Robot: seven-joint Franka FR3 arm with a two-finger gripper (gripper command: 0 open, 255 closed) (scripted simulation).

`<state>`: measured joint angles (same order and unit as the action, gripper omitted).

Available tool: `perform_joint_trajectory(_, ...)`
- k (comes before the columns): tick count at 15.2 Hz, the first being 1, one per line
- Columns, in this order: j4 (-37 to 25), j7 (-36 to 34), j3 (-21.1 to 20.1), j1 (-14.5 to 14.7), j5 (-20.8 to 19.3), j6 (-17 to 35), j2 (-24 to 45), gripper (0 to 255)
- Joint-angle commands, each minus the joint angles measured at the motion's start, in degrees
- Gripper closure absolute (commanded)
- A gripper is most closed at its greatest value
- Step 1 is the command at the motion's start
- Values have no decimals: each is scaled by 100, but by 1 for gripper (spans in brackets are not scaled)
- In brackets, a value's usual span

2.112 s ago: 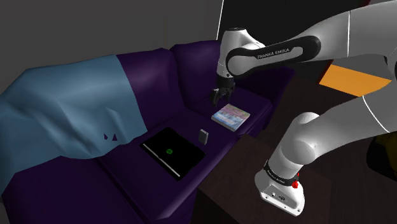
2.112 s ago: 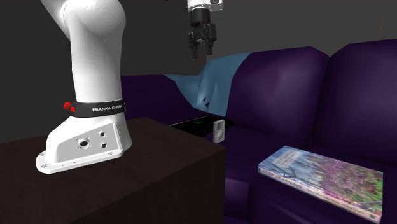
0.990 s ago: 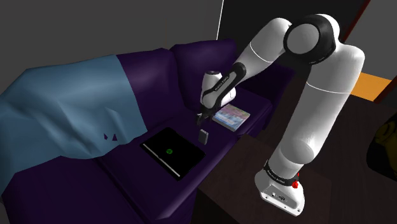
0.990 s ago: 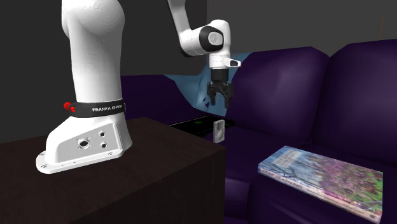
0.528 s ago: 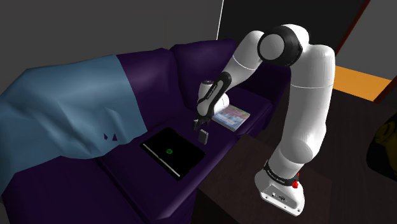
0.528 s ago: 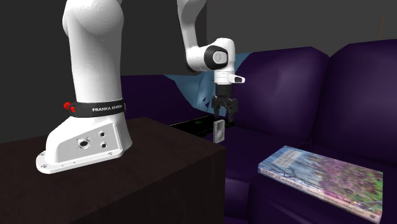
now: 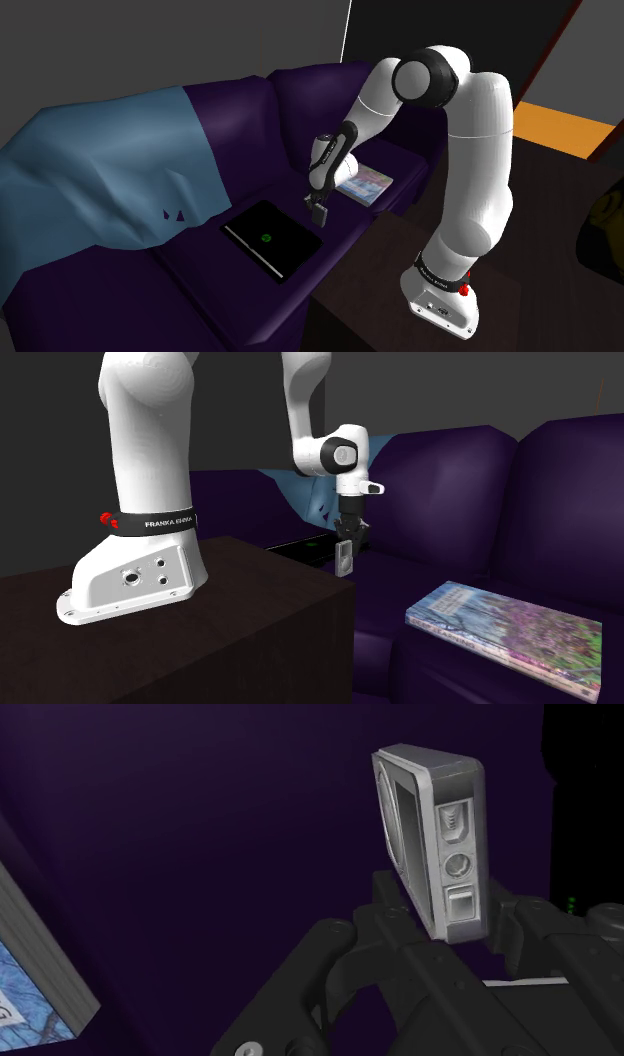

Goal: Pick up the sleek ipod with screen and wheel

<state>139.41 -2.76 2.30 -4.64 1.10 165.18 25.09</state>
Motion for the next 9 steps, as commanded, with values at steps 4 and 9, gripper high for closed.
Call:
perform_joint_trajectory(4, 0, -1, -1, 0, 1, 8, 6, 255)
perform_joint_trajectory(9, 17, -5, 6, 6, -5, -62, -80, 255)
